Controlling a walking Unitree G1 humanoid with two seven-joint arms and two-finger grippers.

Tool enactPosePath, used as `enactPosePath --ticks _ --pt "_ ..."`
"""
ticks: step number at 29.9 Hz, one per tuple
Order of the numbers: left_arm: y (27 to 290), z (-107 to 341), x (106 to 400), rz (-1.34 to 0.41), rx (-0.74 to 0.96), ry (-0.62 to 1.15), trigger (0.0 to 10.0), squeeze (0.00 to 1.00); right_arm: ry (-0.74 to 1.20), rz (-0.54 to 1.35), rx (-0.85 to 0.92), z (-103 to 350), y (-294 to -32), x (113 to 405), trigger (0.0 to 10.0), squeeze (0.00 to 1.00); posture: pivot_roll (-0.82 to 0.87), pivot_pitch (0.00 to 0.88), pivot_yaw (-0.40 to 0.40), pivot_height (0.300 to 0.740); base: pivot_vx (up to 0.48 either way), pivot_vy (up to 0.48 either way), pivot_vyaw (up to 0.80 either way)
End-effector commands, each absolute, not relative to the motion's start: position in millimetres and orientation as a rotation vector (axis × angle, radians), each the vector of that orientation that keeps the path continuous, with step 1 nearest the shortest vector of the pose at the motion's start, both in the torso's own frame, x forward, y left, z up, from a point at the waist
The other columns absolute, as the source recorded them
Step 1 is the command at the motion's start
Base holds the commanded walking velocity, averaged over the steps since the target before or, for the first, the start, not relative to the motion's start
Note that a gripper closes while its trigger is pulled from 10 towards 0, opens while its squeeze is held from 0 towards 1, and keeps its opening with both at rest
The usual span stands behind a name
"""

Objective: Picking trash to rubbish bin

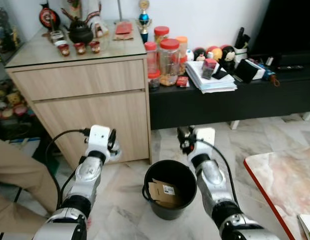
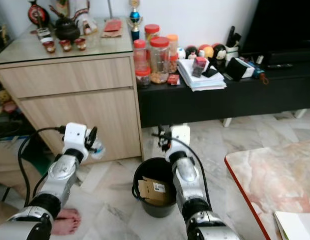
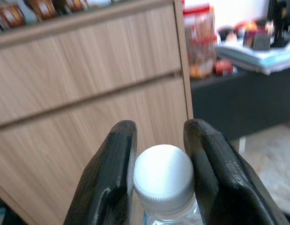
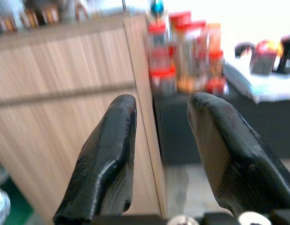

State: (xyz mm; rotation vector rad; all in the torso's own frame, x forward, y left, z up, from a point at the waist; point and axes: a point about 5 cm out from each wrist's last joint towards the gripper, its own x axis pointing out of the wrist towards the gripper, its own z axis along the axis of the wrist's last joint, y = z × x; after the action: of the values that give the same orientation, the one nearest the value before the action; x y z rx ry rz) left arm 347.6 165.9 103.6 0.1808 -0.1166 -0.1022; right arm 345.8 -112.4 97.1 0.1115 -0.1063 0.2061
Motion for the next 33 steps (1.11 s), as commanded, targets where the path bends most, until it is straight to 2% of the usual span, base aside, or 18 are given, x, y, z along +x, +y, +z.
enactPosePath --ticks 1,7,18,26,29,33 --pt "162.5 117.7 352.3 -0.101 0.163 -0.178 10.0 0.0 -0.162 0.196 0.123 111.9 -110.9 351.5 10.0 0.0 0.18 0.0 0.024 0.74 0.0 0.0 0.0" --pt "155.8 124.1 353.5 -0.101 0.151 -0.208 10.0 0.0 -0.212 0.225 0.132 126.1 -102.2 354.7 10.0 0.0 0.18 0.0 0.019 0.74 0.0 0.0 0.0" --pt "152.9 123.1 352.3 -0.105 0.141 -0.208 10.0 0.0 -0.168 0.255 0.124 116.0 -93.2 349.1 10.0 0.0 0.19 0.0 0.011 0.74 0.0 0.0 -0.11" --pt "152.3 123.9 352.6 -0.11 0.14 -0.21 10.0 0.0 -0.162 0.26 0.126 115.6 -91.1 348.7 10.0 0.0 0.19 0.0 0.011 0.74 0.248 0.0 0.0" --pt "151.0 126.7 353.7 -0.113 0.135 -0.219 10.0 0.0 -0.19 0.261 0.137 122.9 -89.7 350.6 10.0 0.0 0.19 0.0 0.012 0.74 0.28 0.0 -0.8" --pt "149.7 126.7 353.6 -0.115 0.134 -0.22 10.0 0.0 -0.202 0.259 0.135 125.4 -90.7 351.1 10.0 0.0 0.19 0.0 0.012 0.74 0.3 0.0 0.0"
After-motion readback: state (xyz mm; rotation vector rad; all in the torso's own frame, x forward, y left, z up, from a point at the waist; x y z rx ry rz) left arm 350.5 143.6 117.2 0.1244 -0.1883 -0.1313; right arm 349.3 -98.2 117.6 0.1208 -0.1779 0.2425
